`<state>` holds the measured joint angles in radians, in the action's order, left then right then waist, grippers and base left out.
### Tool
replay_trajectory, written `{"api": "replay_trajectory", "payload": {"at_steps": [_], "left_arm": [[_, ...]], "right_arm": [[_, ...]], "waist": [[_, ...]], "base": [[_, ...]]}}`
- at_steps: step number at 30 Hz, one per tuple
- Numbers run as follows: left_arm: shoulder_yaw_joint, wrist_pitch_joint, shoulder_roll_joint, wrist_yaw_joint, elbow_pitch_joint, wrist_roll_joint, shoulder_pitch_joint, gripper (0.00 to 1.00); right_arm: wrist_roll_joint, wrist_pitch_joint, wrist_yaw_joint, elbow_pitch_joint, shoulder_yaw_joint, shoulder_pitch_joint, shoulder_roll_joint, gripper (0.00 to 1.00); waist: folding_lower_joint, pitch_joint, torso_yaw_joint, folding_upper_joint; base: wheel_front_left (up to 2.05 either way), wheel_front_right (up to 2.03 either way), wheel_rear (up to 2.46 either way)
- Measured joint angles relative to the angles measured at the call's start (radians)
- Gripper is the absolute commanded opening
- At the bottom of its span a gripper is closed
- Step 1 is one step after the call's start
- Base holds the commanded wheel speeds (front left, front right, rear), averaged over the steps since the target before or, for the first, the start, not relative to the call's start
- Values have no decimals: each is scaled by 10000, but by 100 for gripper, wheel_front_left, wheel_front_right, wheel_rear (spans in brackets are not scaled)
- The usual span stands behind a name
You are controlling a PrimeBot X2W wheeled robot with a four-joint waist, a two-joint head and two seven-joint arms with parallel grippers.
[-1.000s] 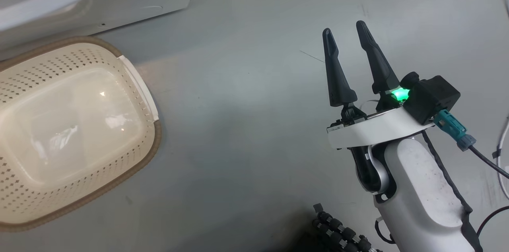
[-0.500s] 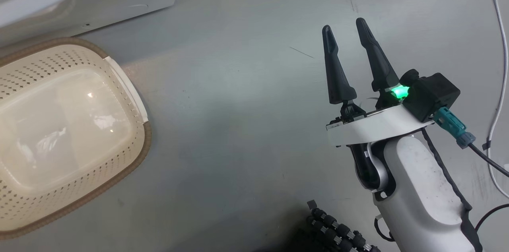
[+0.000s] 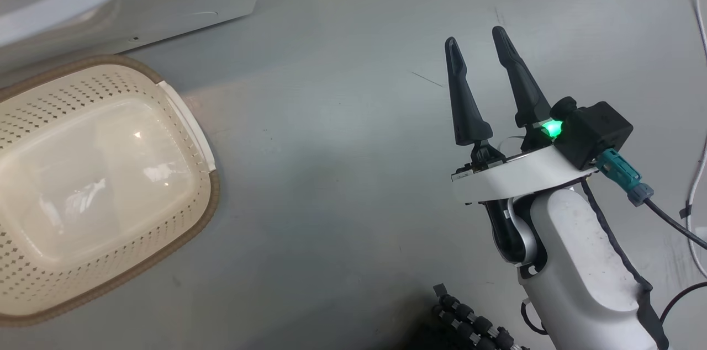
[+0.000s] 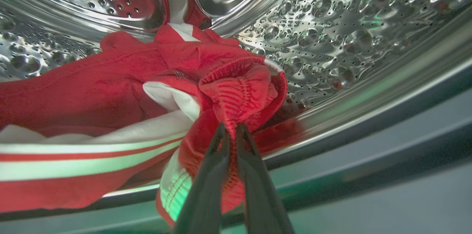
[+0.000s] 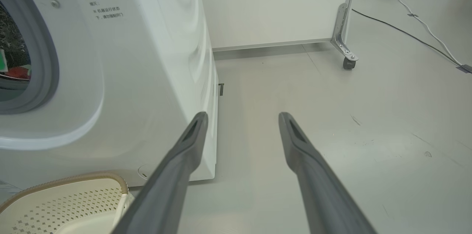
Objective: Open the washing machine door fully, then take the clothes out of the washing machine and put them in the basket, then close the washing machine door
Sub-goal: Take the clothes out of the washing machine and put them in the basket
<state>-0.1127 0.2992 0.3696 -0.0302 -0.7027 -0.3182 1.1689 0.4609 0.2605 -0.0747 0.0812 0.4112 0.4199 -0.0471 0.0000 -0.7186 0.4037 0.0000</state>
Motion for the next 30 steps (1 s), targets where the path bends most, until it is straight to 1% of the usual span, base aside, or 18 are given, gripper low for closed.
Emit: {"api": "replay_trajectory", "payload": {"at_steps": [9, 13, 16, 22, 27, 30], "left_arm": [[-190, -940, -401, -15, 12, 35, 3, 0], [-180, -1490, -525, -29, 65, 33, -16, 0], [-178, -1954, -742, -73, 205, 29, -83, 0], [-153, -2982, -1085, -117, 608, -75, -711, 0], [-130, -3668, -1168, -192, 918, -134, -1415, 0], [-125, -4075, -1258, -192, 1103, -150, -1852, 0]], "right_arm": [[-318, 0, 10, 146, 67, 1, -2, 100], [-481, 0, 25, 282, 151, 3, -2, 100], [-591, 0, 33, 347, 150, 3, -8, 100], [-851, 2, 123, 571, 151, -8, -15, 100], [-955, 0, 284, 848, 192, -85, -19, 100], [-1018, 0, 295, 1007, 180, -259, -21, 100]], "waist": [[0, 257, -316, 0], [0, 423, -493, 0], [0, 558, -649, 0], [0, 908, -964, 0], [0, 1288, -1194, 0], [0, 1543, -1317, 0]], "base": [[0, 0, 0], [0, 0, 0], [0, 0, 0], [0, 0, 0], [0, 0, 0], [0, 0, 0]]}}
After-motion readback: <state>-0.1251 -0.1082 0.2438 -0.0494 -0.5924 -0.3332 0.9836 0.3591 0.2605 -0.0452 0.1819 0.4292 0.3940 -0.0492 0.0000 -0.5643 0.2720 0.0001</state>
